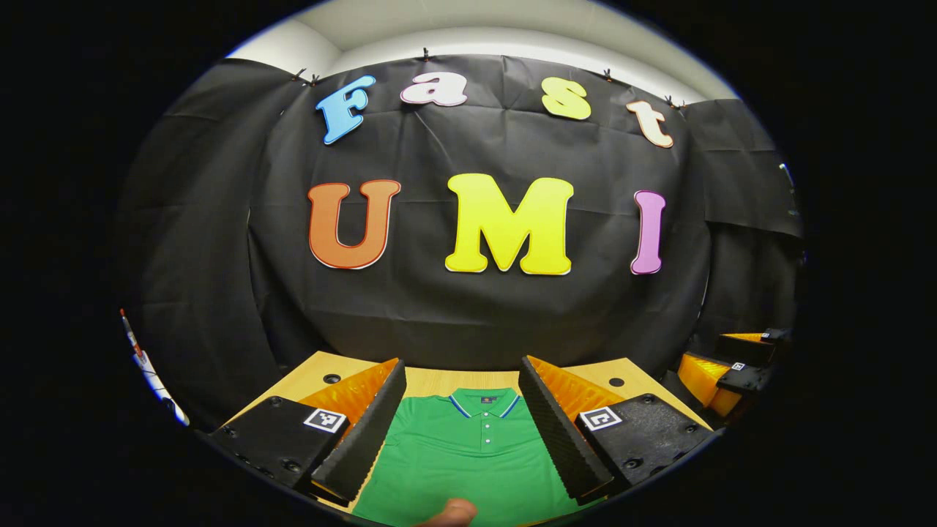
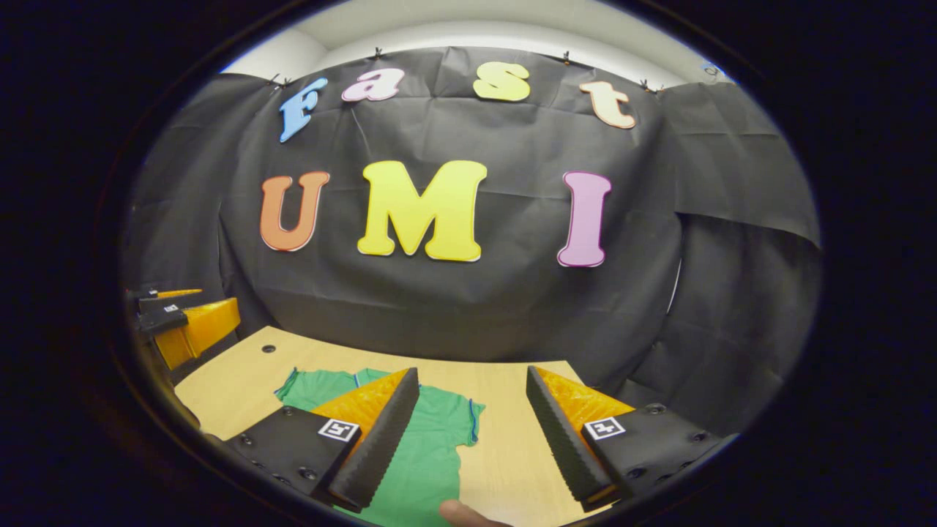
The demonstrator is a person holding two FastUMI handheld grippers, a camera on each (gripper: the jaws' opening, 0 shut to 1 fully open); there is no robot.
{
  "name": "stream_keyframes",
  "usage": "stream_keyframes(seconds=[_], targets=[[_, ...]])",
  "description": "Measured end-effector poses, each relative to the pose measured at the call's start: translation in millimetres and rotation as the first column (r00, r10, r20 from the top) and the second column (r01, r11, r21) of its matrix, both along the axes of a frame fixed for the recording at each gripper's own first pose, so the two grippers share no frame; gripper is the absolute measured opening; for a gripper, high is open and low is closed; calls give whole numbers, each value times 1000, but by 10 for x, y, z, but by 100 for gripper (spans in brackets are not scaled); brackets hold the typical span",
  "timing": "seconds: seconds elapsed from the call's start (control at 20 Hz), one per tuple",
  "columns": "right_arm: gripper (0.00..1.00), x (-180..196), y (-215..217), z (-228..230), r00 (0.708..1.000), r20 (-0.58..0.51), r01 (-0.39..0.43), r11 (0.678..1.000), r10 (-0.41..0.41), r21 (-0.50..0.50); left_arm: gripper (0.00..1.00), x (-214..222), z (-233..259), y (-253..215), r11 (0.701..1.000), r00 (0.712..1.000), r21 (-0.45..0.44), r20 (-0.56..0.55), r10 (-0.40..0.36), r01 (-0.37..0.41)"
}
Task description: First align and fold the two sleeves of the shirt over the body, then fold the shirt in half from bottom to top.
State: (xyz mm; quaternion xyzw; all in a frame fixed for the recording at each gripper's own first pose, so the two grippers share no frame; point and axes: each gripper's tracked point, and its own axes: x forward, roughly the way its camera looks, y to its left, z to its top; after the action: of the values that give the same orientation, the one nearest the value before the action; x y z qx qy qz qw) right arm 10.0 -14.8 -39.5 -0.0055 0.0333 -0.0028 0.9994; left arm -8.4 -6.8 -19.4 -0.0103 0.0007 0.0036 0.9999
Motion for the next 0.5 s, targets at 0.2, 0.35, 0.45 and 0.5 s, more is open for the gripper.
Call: stream_keyframes(seconds=[0.2,0.35,0.45,0.5], targets=[[96,264,-19,-178,999,-35,3,1000,-3,-21,100,27,-29,63,1000,1000,6,3,14,-14],[96,579,-68,-376,996,-92,9,1000,-11,-27,100,63,-39,68,1000,1000,-2,8,14,-14],[95,780,-124,-504,992,-129,16,1000,-18,-14,100,101,-72,45,1000,1000,1,2,8,-8],[96,892,-150,-604,989,-150,19,1000,-20,-12,100,116,-95,45,1000,1000,9,-4,10,-10]])
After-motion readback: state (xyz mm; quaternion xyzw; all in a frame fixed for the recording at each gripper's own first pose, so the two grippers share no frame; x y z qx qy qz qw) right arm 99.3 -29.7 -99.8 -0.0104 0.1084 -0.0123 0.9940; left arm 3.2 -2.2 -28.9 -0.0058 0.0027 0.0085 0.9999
